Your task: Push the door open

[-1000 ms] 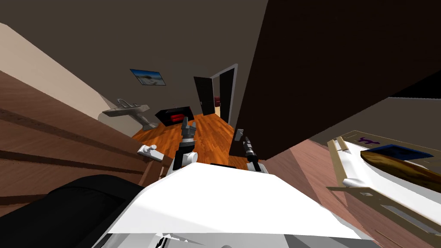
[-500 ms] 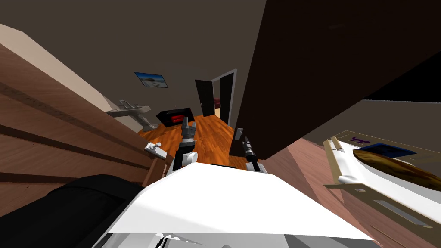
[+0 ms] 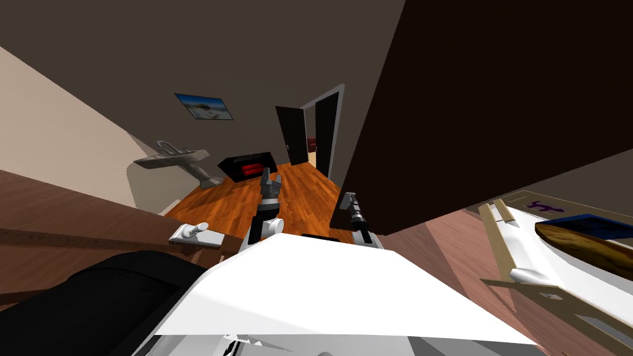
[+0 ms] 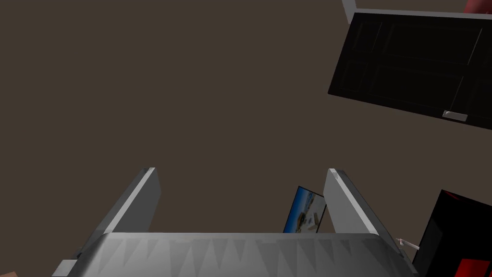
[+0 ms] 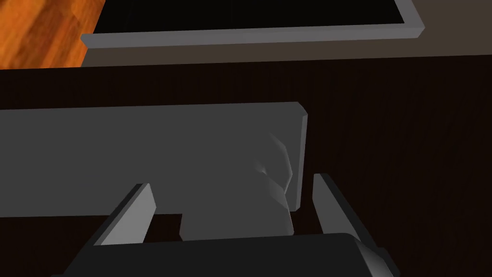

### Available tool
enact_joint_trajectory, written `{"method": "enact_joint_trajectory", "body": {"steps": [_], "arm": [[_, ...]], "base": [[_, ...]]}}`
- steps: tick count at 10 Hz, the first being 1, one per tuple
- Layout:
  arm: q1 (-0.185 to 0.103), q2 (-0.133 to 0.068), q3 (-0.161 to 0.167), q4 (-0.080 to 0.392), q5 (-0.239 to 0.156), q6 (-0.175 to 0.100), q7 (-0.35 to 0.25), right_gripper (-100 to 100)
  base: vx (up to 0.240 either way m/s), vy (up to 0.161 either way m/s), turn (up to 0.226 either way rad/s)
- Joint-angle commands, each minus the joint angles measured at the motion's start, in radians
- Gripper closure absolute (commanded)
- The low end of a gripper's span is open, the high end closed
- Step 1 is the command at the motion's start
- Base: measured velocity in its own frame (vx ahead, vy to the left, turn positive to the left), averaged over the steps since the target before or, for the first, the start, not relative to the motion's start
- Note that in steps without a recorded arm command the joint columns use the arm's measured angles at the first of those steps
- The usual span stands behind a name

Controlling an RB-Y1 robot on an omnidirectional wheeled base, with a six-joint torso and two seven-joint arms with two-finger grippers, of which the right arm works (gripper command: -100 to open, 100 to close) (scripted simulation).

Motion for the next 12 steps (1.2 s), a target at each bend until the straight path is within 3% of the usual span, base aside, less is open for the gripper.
{"method": "enact_joint_trajectory", "body": {"steps": [1, 6, 9, 12], "arm": [[0.001, -0.001, 0.000, -0.001, 0.000, 0.000, -0.001, 100], [0.001, -0.001, 0.000, -0.001, 0.000, 0.000, -0.001, 100], [0.004, -0.009, -0.031, -0.001, -0.005, 0.009, 0.003, 100], [0.003, 0.000, -0.064, -0.005, -0.011, 0.014, 0.006, 100]], "base": [[-0.007, -0.003, -0.005], [-0.024, -0.001, -0.001], [0.136, 0.080, -0.063], [0.214, 0.092, -0.061]]}}
